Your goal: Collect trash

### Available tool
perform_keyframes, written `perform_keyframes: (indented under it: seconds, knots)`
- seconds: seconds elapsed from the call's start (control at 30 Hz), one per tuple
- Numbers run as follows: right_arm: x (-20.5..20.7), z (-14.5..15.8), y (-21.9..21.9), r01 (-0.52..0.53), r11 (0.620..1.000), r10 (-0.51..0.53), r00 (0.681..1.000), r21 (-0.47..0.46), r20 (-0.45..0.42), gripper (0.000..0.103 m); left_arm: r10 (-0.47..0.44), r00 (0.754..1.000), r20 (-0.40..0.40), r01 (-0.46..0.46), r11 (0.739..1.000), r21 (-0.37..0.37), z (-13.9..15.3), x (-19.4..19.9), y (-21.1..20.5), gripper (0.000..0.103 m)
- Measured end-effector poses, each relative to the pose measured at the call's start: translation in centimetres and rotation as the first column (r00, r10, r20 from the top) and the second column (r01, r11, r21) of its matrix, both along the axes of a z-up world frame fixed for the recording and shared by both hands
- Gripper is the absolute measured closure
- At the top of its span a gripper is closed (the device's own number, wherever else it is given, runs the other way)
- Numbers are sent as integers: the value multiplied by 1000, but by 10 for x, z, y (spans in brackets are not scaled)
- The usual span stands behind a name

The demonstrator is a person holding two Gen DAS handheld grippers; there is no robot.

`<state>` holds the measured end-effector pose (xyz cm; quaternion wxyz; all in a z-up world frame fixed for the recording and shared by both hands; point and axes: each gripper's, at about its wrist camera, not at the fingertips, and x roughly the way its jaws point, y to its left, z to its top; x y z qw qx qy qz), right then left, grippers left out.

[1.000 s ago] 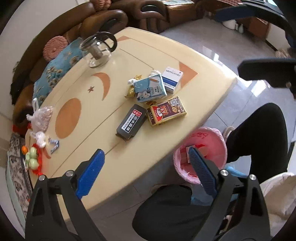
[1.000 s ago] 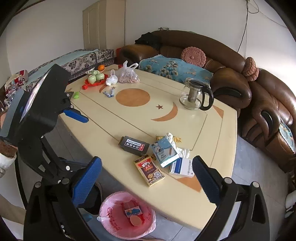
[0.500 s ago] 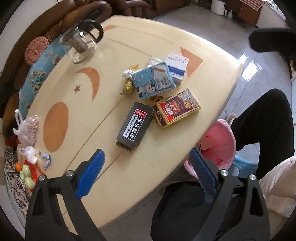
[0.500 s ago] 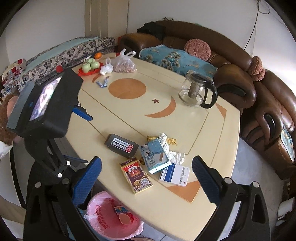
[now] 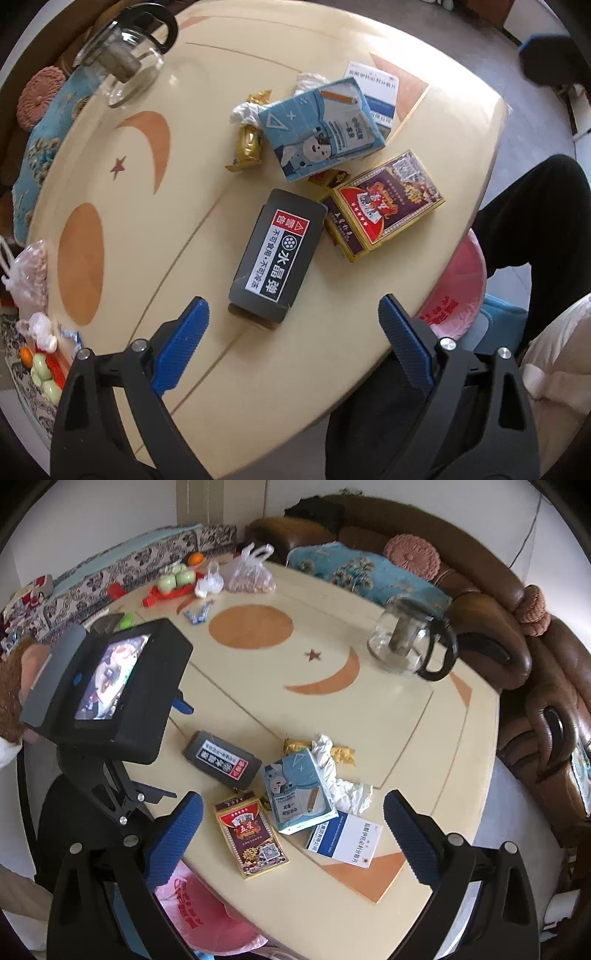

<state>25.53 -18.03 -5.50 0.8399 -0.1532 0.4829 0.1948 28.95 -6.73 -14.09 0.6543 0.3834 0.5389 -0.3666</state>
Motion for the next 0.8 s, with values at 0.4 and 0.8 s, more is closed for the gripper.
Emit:
perform_keyframes:
  seconds: [0.4,0.8]
  knots:
    - [41,-81,11,-73,995,60,986,-75,-156,7,-25,998,-64,28,998,49,-45,28,-7,12]
    - [58,-131,31,-161,968,122,973,-192,-197,16,-70,992,-104,75,996,49,-66,38,-11,12]
